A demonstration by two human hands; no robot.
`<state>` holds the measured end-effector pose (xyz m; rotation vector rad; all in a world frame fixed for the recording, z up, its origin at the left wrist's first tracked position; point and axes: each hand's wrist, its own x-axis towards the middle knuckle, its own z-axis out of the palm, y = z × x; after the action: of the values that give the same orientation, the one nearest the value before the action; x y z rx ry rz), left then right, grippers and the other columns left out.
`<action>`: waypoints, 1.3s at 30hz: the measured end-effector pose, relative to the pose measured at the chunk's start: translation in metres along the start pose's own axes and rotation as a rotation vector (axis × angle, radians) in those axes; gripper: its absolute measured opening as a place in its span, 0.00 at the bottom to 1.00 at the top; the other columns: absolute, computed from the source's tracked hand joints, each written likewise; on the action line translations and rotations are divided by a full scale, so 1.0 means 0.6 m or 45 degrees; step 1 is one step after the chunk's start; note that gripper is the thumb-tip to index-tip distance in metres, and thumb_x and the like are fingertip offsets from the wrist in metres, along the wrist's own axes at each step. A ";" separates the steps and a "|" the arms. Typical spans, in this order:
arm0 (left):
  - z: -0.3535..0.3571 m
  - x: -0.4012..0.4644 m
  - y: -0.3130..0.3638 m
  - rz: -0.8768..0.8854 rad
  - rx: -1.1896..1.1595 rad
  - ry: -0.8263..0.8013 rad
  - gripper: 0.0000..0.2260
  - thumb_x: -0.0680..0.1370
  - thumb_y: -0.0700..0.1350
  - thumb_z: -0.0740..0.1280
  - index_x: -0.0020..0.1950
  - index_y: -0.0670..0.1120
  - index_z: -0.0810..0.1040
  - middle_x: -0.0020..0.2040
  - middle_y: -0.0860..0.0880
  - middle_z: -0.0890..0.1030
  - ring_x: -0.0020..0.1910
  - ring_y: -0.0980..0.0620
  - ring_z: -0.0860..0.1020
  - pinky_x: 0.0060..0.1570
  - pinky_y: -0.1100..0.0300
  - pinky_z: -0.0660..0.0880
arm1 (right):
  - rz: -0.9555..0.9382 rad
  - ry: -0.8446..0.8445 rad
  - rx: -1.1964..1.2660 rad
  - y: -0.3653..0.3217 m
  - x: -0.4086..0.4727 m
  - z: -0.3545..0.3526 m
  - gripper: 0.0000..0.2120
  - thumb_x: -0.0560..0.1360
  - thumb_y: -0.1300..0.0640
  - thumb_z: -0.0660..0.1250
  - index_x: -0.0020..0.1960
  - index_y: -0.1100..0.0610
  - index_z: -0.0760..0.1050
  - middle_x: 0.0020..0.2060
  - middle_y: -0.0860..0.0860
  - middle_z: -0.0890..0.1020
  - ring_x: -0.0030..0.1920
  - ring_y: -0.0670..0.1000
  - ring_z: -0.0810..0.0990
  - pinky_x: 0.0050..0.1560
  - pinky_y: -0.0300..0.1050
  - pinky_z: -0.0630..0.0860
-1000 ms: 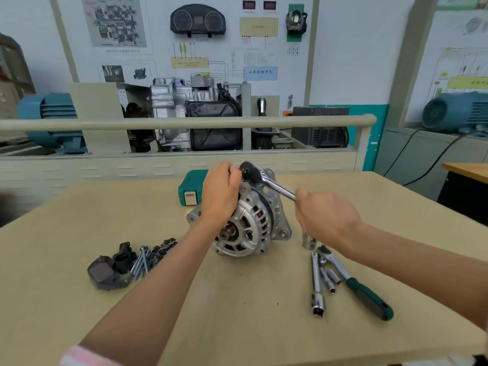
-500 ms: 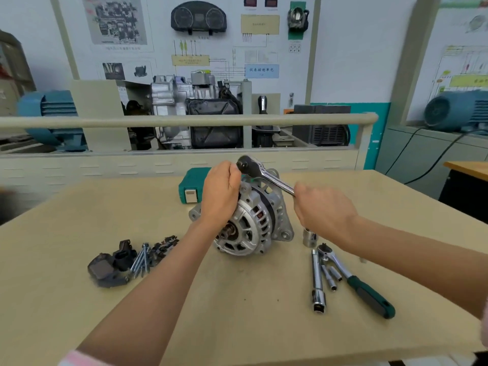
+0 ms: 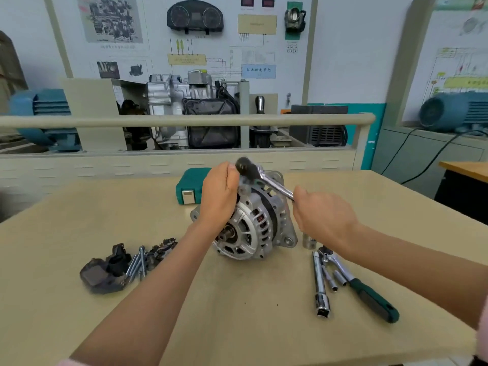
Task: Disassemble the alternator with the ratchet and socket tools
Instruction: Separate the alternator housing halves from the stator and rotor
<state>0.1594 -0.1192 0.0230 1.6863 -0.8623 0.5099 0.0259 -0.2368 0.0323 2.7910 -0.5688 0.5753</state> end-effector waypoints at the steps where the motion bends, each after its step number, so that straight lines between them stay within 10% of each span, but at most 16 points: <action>1: -0.001 -0.003 0.002 0.017 0.021 -0.005 0.17 0.80 0.39 0.54 0.31 0.49 0.58 0.30 0.52 0.61 0.30 0.56 0.60 0.30 0.59 0.57 | 0.009 -0.061 -0.001 -0.004 -0.002 0.000 0.03 0.78 0.61 0.55 0.46 0.57 0.61 0.30 0.50 0.70 0.26 0.51 0.65 0.25 0.44 0.60; 39: -0.082 -0.008 -0.014 -0.014 0.203 0.127 0.14 0.76 0.40 0.57 0.31 0.48 0.62 0.27 0.52 0.65 0.27 0.57 0.61 0.26 0.63 0.57 | -0.317 0.011 0.036 -0.020 0.030 0.007 0.10 0.81 0.49 0.48 0.45 0.54 0.59 0.27 0.47 0.63 0.24 0.48 0.62 0.25 0.43 0.57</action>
<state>0.1674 -0.0700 0.0286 1.7932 -0.7558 0.6643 0.0474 -0.2328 0.0344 2.8246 -0.2067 0.5447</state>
